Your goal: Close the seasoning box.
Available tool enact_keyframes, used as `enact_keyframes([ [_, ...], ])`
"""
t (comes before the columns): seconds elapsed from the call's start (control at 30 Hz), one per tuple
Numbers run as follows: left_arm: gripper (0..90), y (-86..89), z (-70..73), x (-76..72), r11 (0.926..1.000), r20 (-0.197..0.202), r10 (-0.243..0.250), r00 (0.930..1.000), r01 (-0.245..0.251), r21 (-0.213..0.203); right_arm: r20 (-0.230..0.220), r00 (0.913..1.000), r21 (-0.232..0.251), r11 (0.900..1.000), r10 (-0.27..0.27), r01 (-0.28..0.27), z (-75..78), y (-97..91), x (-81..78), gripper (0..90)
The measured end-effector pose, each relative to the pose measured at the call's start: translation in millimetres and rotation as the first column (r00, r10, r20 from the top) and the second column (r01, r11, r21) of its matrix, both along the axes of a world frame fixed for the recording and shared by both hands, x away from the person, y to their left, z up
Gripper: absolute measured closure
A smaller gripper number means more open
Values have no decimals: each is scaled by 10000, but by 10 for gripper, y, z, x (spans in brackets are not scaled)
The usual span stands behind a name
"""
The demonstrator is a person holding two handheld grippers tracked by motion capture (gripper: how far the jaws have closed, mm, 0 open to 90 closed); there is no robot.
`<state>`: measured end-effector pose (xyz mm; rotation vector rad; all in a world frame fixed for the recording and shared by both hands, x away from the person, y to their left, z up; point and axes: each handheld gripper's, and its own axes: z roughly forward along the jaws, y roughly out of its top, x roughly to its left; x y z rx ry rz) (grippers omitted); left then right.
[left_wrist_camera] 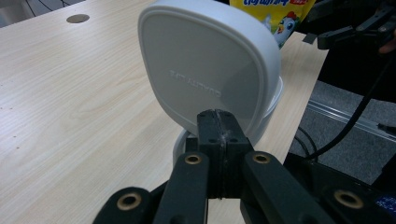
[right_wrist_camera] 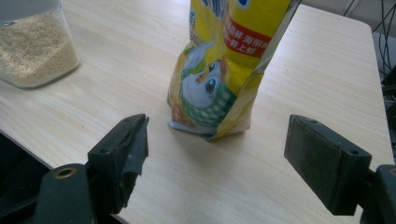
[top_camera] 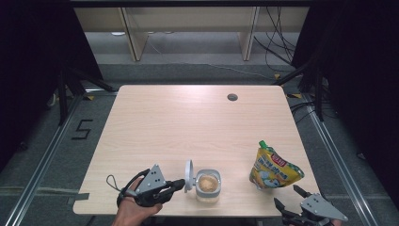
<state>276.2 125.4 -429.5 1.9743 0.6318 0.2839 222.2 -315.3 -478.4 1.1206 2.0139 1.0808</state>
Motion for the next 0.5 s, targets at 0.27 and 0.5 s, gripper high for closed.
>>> enact_keyframes([
  [0.27, 890, -68, 16, 1, 9999, 35, -162, 9999, 163, -37, -326, 9992, 225, 9995, -235, 242, 1, 26, -27, 229],
  [0.5, 890, -132, 40, -6, 9991, 207, -395, 9990, 392, 152, -44, 10000, -35, 10000, 35, -35, -4, 9, 6, 230],
])
